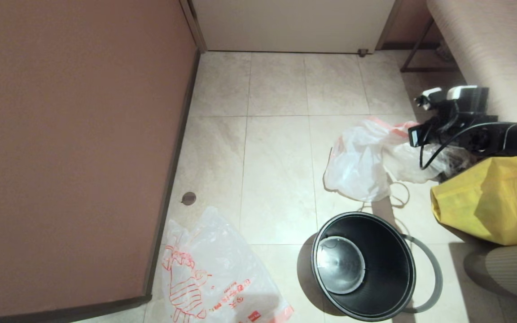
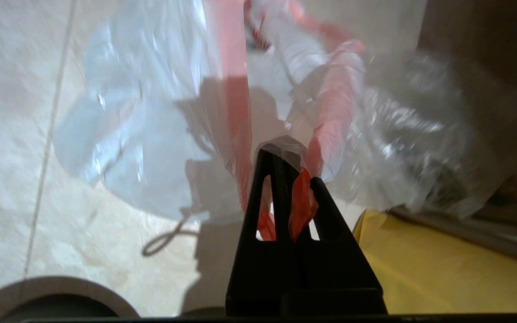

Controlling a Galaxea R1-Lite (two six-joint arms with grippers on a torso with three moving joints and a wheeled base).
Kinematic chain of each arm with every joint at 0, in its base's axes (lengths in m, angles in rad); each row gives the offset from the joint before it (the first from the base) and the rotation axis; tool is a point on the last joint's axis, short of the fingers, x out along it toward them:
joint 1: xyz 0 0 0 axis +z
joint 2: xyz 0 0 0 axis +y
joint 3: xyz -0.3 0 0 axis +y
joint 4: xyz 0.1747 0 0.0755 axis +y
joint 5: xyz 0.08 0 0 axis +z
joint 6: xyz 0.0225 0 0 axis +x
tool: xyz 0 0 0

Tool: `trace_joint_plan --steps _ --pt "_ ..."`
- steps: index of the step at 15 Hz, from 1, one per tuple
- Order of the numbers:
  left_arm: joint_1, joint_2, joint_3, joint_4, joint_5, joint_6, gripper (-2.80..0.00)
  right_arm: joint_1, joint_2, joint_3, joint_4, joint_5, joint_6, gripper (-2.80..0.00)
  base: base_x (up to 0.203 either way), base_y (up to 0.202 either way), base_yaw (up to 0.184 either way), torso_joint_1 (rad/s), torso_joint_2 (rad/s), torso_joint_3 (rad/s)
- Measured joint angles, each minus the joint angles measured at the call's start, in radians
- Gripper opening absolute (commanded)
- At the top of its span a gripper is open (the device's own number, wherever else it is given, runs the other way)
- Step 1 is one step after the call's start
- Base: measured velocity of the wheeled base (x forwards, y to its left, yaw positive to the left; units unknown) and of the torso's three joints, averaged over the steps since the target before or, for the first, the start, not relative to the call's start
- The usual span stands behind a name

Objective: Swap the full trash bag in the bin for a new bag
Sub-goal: Place the trash bag on the floor

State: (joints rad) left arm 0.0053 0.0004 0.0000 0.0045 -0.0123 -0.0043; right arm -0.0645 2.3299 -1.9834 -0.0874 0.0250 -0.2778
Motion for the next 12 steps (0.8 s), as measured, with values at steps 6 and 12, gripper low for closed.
trace_joint_plan --steps 6,12 --pt "0.000 0.000 0.000 0.000 0.000 0.001 -2.80 0.015 0.085 0.000 0.093 -0.088 -0.028 0.00 0.000 0.000 0.000 0.000 0.00 0.000" --pt "0.000 0.000 0.000 0.000 0.000 0.000 -2.80 0.024 -0.127 0.003 0.398 0.002 0.214 0.00 0.000 0.000 0.000 0.000 0.00 0.000"
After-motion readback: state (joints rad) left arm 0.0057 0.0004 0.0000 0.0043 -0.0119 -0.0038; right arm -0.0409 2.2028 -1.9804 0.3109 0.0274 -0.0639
